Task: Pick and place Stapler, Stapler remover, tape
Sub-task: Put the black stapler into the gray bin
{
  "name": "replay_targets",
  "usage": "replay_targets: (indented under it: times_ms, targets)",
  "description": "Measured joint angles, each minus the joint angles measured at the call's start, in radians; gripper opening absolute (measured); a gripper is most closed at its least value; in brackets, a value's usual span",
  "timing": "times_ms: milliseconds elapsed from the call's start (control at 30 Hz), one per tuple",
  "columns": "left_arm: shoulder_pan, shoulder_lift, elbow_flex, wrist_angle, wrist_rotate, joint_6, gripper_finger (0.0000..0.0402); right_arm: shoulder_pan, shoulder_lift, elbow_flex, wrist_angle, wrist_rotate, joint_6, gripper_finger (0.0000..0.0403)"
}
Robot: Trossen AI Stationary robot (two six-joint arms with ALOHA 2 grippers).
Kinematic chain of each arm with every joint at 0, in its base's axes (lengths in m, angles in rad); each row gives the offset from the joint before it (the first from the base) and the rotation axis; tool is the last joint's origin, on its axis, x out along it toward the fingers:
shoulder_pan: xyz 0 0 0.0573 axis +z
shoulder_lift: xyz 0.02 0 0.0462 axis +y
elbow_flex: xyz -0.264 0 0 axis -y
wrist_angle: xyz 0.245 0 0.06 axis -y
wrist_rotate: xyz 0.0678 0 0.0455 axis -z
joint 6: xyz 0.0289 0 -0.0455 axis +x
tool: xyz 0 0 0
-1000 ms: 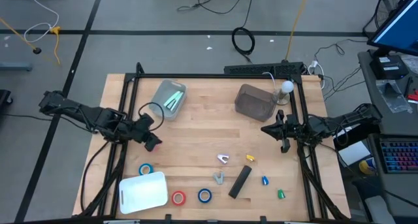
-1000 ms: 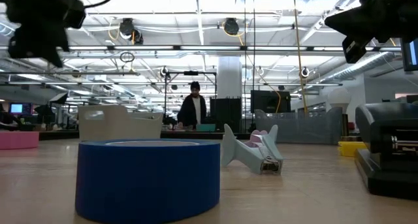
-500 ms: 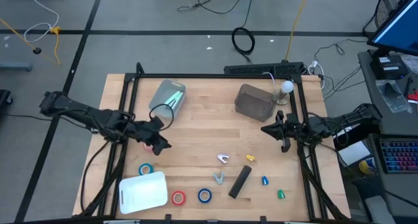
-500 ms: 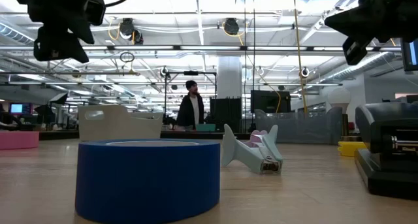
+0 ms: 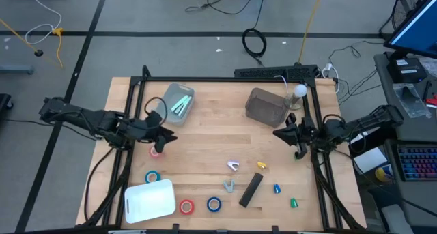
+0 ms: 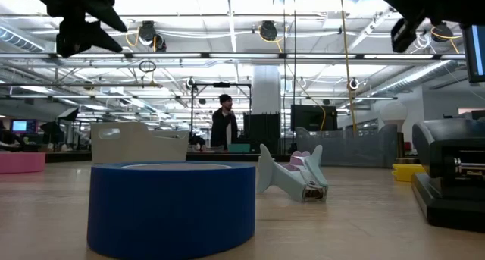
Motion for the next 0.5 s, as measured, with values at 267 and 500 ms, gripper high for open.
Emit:
replay_targets:
  times_ms: [267,500]
  targets:
    - [-0.002,-0.065,0.0,0.003,-0.03,0.061,0.0175,0.0,0.222,0.209,-0.089,-0.059,-0.097,0.0]
    - [-0.002,-0.074,-0.066,0.136,-0.012,0.112,0.0175,0.0,0.374,0.425,-0.304,-0.106,-0.118,0.0]
